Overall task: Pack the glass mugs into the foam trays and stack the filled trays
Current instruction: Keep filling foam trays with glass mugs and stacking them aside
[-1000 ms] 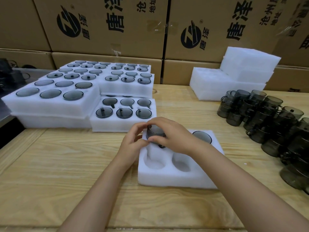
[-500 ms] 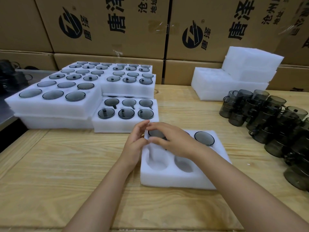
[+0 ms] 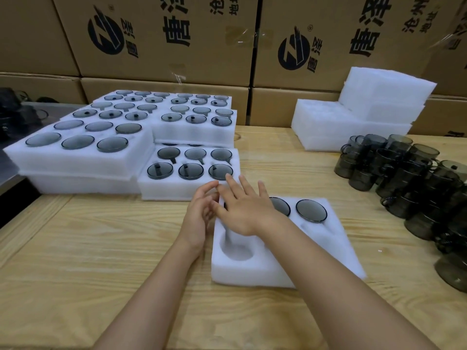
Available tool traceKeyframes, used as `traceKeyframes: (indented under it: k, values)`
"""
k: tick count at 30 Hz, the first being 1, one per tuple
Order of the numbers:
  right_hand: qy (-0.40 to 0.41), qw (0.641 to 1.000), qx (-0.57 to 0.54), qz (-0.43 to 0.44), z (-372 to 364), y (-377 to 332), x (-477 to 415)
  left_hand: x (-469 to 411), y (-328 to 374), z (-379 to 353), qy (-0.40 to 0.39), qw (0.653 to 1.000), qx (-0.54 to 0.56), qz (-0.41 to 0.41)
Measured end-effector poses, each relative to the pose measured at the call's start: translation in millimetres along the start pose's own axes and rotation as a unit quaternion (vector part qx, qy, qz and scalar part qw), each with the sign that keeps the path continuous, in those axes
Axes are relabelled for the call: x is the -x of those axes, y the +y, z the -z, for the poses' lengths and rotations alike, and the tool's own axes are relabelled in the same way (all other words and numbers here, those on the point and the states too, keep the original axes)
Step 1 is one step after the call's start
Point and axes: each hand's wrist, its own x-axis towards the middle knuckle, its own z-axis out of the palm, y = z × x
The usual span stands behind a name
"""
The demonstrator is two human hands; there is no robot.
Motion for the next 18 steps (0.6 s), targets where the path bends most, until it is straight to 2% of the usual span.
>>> traceKeyframes:
  k: [3,5,8,9,12,14,16,18]
  values:
    - [0.023,0.999,-0.033,0.037,2,3,7,1,1,-2,-0.003,1.000,-0.005,-0.003]
    - [0.052,0.987,-0.117,0.092,6,8,18,2,0,-1,-0.007,1.000,-0.021,-0.008]
    - [0.095,0.924,-0.360,0.092,14,22,45,2,-1,0,-0.018,0.999,-0.045,-0.006]
    - [0.126,0.914,-0.378,0.080,16,30,55,2,-1,0,-0.024,0.998,-0.055,-0.008]
    - [0.244,0.921,-0.301,0.035,20,68,83,2,-2,0,-0.032,0.997,-0.070,0.001]
    - [0.307,0.922,-0.230,-0.045,25,104,95,2,-3,0,-0.029,0.998,-0.064,0.008]
    - [0.332,0.917,-0.157,-0.155,29,143,100,2,-4,1,-0.025,0.997,-0.067,0.012]
    - [0.313,0.909,-0.099,-0.255,33,177,100,2,-4,2,-0.025,0.997,-0.075,0.011]
